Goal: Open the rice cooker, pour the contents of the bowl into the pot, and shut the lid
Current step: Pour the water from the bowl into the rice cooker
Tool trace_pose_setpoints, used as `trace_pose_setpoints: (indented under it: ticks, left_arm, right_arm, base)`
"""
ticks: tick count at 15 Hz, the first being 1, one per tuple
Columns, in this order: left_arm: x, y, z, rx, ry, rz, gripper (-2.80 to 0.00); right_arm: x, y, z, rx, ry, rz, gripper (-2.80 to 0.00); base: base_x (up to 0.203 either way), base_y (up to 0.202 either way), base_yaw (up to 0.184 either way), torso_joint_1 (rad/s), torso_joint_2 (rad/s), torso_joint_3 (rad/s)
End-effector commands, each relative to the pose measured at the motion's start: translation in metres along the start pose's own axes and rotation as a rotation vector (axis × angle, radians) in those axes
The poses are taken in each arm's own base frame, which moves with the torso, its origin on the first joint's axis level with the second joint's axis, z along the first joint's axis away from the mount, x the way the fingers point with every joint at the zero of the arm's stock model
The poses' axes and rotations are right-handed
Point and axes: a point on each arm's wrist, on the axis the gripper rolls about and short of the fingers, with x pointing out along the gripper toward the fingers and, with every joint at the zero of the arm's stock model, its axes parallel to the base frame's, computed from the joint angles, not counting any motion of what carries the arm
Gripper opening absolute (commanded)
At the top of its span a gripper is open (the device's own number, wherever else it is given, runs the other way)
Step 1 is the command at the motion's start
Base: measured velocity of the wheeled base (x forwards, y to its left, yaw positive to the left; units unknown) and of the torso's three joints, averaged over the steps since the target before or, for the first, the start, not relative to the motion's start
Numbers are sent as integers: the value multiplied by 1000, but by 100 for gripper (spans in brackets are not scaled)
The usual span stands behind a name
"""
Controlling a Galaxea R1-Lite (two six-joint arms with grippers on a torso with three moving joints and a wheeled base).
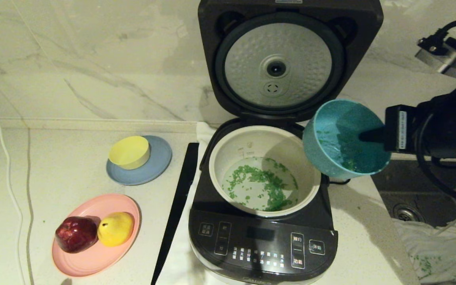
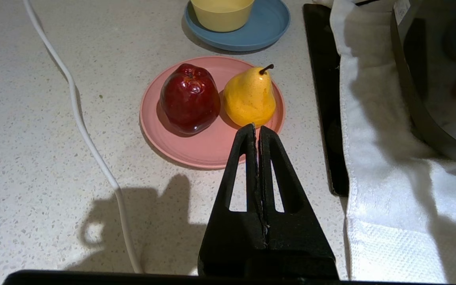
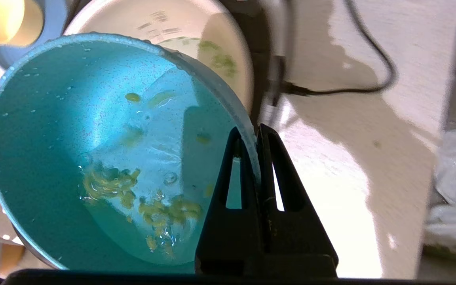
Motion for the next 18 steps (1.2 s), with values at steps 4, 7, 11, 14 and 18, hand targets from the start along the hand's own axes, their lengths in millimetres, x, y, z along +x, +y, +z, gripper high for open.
trace_pose_setpoints:
  ticks: [4, 7, 11, 14, 18]
  left_arm:
    - [0, 0, -1, -1, 4, 0, -280]
    - [0, 0, -1, -1, 2, 0, -280]
    - [0, 0, -1, 0, 3, 0, -280]
    - [0, 0, -1, -1, 3, 0, -280]
    - [0, 0, -1, 0, 3, 0, -280]
  right_arm:
    - [62, 39, 0, -23, -40, -12, -280]
    - [90, 54, -4, -30, -94, -88, -280]
    - [118, 66, -3, -46, -168, -139, -280]
    - [134, 72, -3, -74, -225, -176, -280]
    - [153, 80, -4, -120, -331, -254, -280]
  base:
    - [0, 0, 0, 0, 0, 0]
    - [0, 0, 0, 0, 0, 0]
    - [0, 0, 0, 0, 0, 0]
    - [0, 0, 0, 0, 0, 0]
    - [0, 0, 0, 0, 0, 0]
